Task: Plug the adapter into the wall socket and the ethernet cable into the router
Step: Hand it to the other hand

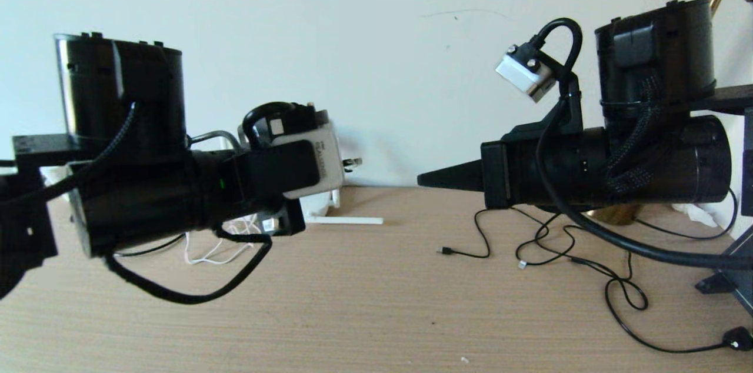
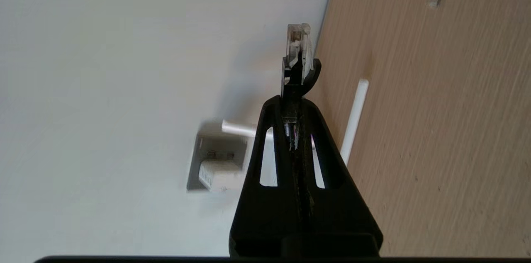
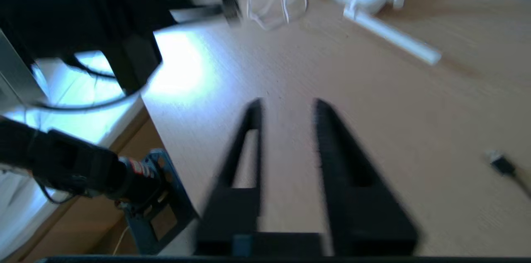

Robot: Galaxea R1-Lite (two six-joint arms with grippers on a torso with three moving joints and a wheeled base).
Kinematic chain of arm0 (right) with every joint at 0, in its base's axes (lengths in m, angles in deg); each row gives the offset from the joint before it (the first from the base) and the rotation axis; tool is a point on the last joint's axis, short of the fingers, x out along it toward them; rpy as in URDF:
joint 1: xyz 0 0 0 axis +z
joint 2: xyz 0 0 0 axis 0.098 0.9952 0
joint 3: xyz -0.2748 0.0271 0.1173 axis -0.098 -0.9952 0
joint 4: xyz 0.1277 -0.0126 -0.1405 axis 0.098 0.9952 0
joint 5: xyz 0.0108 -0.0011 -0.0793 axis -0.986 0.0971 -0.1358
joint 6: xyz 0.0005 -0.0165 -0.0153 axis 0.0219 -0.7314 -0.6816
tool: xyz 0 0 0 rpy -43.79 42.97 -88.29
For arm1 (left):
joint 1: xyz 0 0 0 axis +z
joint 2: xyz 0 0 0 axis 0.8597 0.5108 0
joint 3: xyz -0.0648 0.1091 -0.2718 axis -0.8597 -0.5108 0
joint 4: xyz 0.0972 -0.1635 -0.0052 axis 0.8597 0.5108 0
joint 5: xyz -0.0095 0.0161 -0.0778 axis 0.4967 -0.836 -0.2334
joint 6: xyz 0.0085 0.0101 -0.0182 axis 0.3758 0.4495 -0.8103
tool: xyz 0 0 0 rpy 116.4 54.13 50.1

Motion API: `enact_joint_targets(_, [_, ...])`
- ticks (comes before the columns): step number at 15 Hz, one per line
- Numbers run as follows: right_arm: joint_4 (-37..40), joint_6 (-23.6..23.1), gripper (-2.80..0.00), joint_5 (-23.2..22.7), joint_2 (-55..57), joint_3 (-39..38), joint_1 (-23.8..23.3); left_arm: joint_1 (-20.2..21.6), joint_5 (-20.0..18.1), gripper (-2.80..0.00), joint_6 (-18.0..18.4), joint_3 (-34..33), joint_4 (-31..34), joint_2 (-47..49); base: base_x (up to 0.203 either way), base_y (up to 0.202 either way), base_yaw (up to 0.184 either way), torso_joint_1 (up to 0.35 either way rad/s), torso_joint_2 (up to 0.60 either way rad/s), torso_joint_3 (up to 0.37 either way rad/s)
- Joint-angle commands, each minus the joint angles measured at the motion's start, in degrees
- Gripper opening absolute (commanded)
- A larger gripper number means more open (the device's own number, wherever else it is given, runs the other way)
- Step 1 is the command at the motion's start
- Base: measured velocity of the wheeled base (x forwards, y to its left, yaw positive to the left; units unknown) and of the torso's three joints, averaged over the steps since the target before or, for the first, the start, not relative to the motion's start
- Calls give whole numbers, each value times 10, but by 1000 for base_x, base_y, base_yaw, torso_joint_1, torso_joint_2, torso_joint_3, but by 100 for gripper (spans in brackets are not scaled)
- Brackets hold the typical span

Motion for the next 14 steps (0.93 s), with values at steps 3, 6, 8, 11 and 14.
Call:
enact_joint_targets(3, [-27, 2, 0, 1, -11, -1, -1, -28, 2, -280, 3, 43, 0, 30, 0, 0, 0, 0, 0, 0])
enact_joint_targets(6, [-72, -1, 0, 3, -8, 0, -2, -31, 5, -280, 4, 82, 11, 43, 0, 0, 0, 0, 0, 0])
enact_joint_targets(8, [-86, -13, 0, 3, -4, -2, -4, -31, 5, -280, 5, 81, 13, 43, 0, 0, 0, 0, 0, 0])
enact_joint_targets(11, [-100, -9, 0, 2, -4, -5, -4, -31, 1, -280, 8, 78, 14, 34, 0, 0, 0, 0, 0, 0])
enact_joint_targets(14, [-100, -13, 0, 2, -4, -13, -4, -30, -1, -280, 8, 72, 9, 27, 0, 0, 0, 0, 0, 0])
